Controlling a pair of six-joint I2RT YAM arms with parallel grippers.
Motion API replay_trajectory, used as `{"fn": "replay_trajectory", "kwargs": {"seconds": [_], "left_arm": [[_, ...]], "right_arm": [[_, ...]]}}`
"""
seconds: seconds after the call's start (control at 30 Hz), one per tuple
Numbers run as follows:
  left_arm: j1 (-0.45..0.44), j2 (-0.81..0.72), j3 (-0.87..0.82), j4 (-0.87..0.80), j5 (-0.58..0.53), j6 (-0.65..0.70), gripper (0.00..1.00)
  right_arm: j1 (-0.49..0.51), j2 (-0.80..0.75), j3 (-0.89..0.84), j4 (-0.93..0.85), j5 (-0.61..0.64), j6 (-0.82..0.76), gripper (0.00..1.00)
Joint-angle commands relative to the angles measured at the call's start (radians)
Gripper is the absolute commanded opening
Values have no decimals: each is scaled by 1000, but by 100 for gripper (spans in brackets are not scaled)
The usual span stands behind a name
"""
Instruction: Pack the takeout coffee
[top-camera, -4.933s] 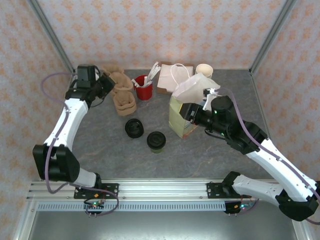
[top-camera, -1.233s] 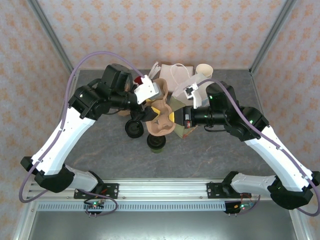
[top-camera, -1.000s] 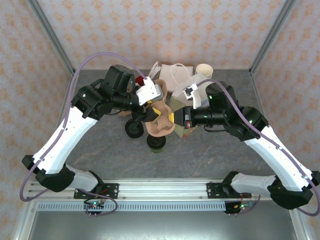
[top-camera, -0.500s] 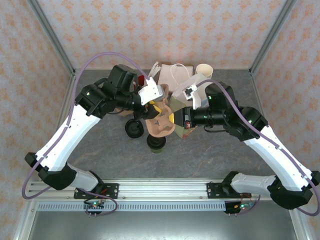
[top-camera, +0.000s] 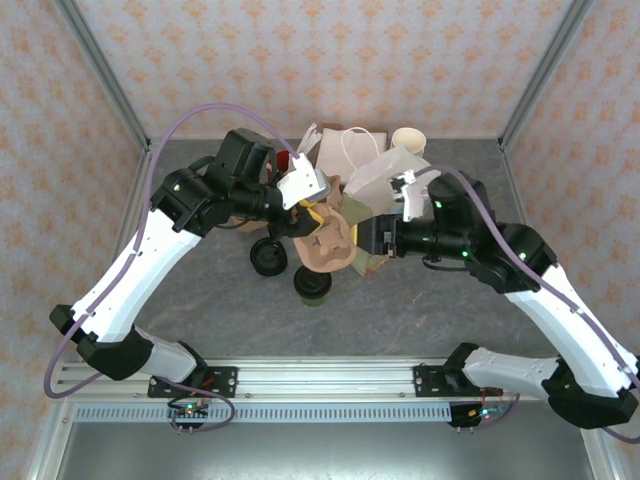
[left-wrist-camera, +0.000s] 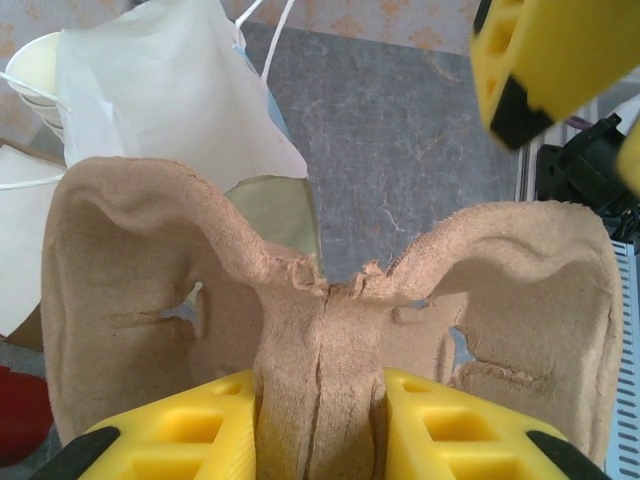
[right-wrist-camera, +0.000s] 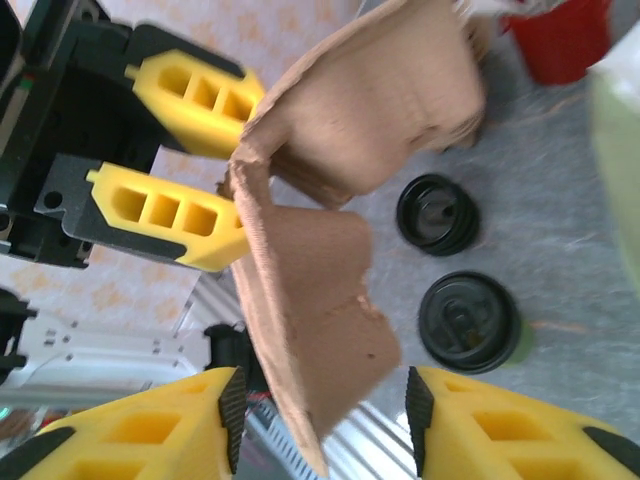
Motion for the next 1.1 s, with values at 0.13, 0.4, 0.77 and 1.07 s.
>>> {"fn": "replay_trajectory", "kwargs": {"seconds": [0.13,0.4,0.77,1.07], "left_arm": [[-6,-13,-11,73,-49,-54,31],[-5,-50,-26,110,-91,-98,32],[1,-81,-60,127,-92,-121,32],[3,-81,-46,128,-85,-129,32]], "right_arm": [[-8,-67,10,-137,592,141,53],[-14,-26,-57,-97,819,272,60],[-48,85,-148,14,755,336,76],[-141,145,-184,79,694,351,78]]}}
